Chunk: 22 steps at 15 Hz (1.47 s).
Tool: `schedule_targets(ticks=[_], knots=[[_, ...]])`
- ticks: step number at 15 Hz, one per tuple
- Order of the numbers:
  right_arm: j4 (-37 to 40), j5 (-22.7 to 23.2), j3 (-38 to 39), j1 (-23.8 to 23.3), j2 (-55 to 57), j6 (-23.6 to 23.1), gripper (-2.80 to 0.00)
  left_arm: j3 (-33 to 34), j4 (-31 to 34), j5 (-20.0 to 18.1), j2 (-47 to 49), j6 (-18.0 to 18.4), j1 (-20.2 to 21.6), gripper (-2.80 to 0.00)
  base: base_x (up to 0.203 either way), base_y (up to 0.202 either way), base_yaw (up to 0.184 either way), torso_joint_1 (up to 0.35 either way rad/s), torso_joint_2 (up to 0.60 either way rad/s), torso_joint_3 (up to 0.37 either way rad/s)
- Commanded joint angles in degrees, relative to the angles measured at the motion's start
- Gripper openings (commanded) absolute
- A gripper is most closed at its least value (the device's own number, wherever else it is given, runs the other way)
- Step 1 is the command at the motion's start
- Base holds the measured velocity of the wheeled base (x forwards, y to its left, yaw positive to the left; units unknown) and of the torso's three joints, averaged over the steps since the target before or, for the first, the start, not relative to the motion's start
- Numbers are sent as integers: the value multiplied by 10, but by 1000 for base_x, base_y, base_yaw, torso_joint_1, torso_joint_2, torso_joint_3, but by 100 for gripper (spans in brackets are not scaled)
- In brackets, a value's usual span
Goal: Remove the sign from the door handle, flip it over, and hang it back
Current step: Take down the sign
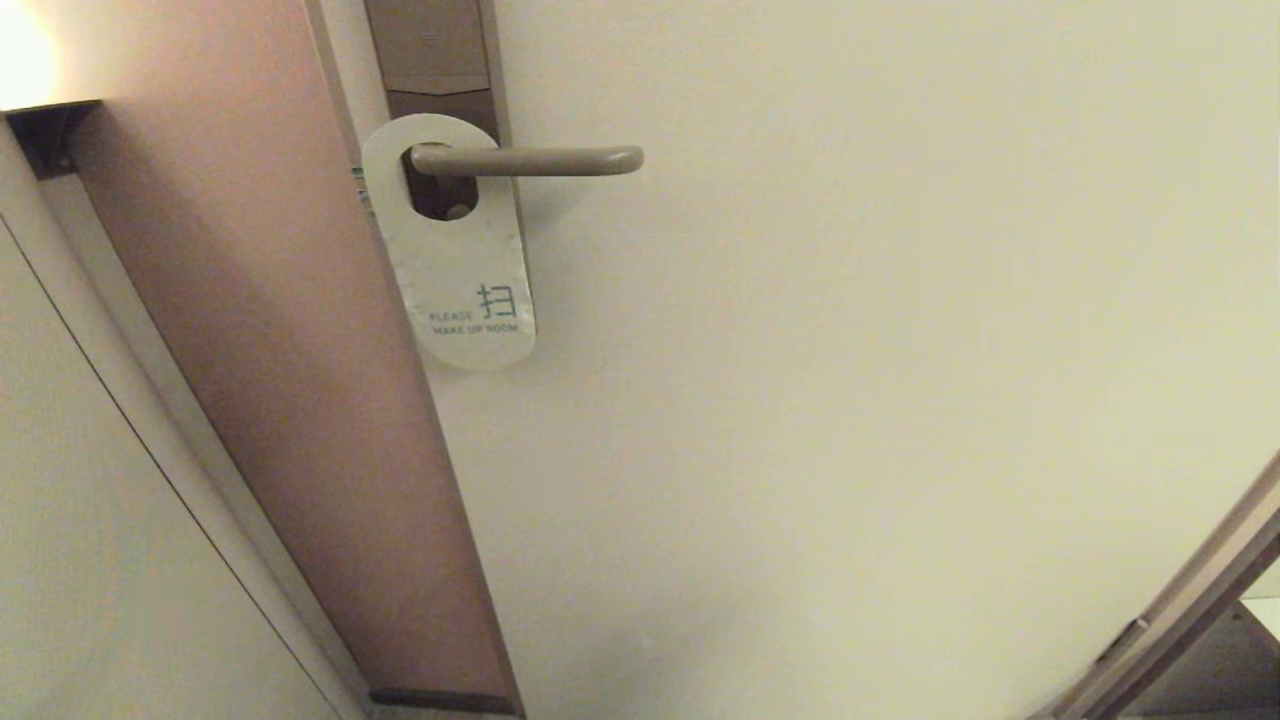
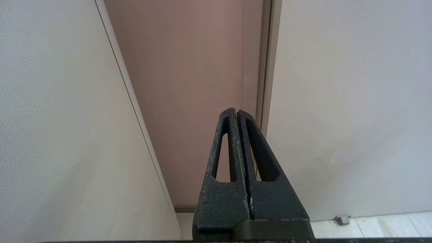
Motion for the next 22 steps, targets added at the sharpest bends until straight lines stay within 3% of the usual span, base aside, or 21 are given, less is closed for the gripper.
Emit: schedule_targets(ticks=[1,5,11,22], knots=[[0,0,0,0,1,0,-280,0,-1,-1,1,1,0,-280,0,0,0,0,0,0],[0,0,0,0,1,0,-280,-5,-2,-1,1,7,0,-280,0,0,0,0,0,0],[0,0,0,0,1,0,-280,-124,65,-1,31,6,-1,-280,0,0,0,0,0,0],[0,0,0,0,1,0,-280,-350,66,-6,335,-8,-22,-280,0,0,0,0,0,0]])
